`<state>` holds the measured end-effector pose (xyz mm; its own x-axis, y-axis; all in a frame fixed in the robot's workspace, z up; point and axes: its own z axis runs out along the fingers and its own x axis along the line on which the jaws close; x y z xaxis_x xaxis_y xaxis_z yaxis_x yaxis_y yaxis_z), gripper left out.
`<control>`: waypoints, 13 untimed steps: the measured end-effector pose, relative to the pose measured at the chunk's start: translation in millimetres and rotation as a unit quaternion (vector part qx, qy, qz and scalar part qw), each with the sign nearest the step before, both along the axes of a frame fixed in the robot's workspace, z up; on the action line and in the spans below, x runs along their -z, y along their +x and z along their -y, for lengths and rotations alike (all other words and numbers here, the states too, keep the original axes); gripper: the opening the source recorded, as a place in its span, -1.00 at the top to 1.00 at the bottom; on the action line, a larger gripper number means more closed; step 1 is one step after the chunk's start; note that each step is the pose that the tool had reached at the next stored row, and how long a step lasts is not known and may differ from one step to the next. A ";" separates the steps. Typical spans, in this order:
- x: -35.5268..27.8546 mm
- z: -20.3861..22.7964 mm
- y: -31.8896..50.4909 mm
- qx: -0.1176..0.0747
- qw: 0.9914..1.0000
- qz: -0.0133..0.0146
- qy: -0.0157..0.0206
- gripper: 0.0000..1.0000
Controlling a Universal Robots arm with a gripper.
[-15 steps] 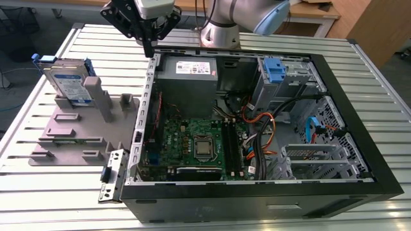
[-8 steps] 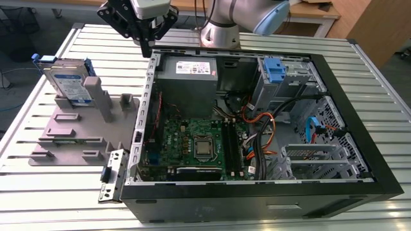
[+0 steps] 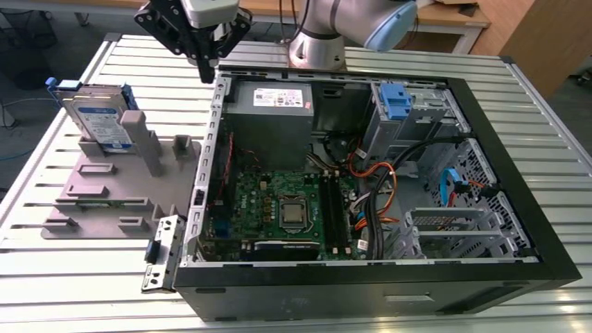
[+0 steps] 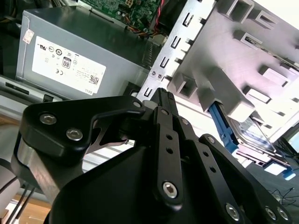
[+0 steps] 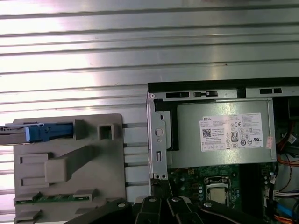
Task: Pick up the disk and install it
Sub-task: 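Reach for the disk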
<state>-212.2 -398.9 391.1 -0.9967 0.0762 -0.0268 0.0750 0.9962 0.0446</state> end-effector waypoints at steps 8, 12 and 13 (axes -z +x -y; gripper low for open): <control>0.5 0.0 -6.9 0.000 1.000 0.000 0.000 0.79; 0.7 0.0 -10.0 0.000 1.000 0.000 0.000 0.79; 0.8 0.0 -10.9 0.000 1.000 0.000 0.000 0.79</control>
